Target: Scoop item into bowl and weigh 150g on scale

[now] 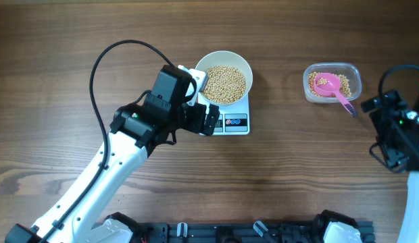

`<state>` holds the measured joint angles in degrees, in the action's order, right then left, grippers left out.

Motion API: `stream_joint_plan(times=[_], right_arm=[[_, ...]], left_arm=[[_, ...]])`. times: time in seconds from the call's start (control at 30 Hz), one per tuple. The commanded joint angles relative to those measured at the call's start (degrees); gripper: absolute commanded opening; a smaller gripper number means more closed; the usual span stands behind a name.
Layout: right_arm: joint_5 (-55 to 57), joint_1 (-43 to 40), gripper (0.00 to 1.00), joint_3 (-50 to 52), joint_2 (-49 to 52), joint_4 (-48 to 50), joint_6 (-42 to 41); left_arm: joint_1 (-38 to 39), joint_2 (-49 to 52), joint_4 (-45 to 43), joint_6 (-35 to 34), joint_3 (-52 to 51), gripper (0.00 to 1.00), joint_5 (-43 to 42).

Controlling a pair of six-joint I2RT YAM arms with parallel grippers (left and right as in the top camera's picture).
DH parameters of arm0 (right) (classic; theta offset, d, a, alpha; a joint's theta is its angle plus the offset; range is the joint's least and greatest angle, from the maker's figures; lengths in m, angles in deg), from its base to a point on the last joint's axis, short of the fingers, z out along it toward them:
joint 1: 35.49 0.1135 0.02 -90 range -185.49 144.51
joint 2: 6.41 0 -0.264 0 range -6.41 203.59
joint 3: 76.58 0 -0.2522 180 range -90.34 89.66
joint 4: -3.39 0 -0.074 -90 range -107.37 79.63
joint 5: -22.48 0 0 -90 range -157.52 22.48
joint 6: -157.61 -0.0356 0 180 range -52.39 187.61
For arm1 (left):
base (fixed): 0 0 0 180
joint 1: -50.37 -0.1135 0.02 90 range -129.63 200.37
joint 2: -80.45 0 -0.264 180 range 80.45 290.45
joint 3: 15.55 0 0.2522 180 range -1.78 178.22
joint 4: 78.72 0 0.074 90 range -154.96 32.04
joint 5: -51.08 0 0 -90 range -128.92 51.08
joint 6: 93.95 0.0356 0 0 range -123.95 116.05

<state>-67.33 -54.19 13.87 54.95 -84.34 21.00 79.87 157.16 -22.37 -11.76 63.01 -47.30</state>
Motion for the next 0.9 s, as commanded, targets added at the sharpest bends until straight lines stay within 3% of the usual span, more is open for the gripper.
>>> stream_joint_plan(times=[0.0,0.33,0.77,0.87], right_arm=[[2.38,-0.13,1.00,-0.33,-2.71,-0.68,0.11],[-0.24,-0.13,1.00,-0.33,-1.75,-1.77,-0.02],[-0.22,-0.13,0.99,-0.31,8.87,-1.84,0.17],[-0.24,-0.02,1.00,-0.26,9.77,-1.03,4.26]], left_arm=[[-0.42,-0.20,-0.13,-0.31,0.85,1.00,0.35],[-0.42,-0.20,-0.13,-0.31,0.85,1.00,0.33],[-0.42,-0.20,-0.13,-0.31,0.85,1.00,0.35],[-0.42,-0.20,-0.13,-0.31,0.85,1.00,0.35]])
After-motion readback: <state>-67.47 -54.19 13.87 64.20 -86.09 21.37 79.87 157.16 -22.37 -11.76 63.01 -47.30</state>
